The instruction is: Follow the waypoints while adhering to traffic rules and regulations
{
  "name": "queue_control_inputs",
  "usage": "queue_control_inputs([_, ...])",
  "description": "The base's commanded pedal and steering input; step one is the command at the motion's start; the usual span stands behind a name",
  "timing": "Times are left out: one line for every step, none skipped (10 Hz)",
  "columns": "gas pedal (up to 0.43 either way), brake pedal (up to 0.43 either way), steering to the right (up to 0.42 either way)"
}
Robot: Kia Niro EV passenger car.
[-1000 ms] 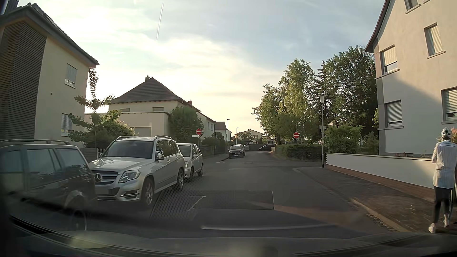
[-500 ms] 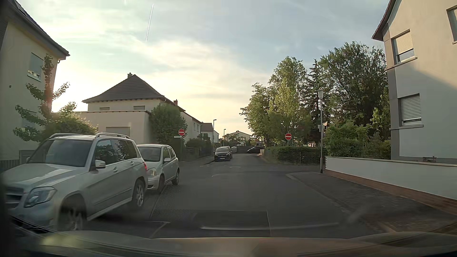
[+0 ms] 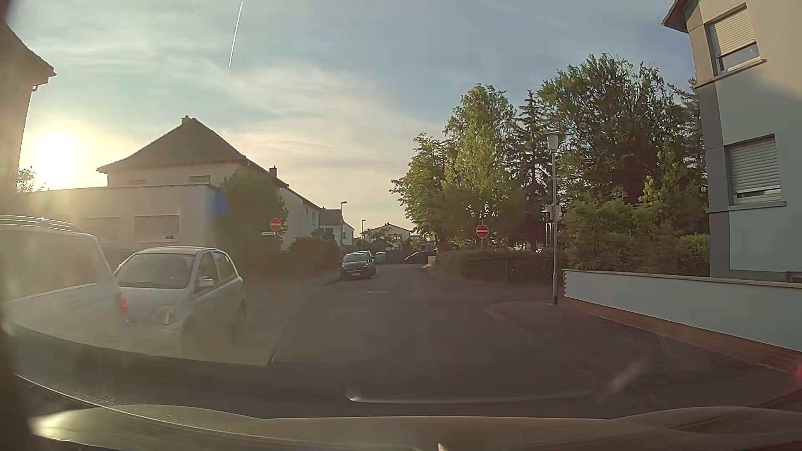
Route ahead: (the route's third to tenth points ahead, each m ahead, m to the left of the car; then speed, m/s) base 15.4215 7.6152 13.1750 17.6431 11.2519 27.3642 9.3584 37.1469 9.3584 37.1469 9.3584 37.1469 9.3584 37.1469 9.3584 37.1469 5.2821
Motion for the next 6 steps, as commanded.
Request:
queue_control_inputs([0.000, 0.030, 0.080])
queue_control_inputs([0.000, 0.043, 0.070])
queue_control_inputs([0.000, 0.043, 0.060])
queue_control_inputs([0.000, 0.043, 0.047])
queue_control_inputs([0.000, 0.049, 0.038])
queue_control_inputs([0.000, 0.055, 0.033])
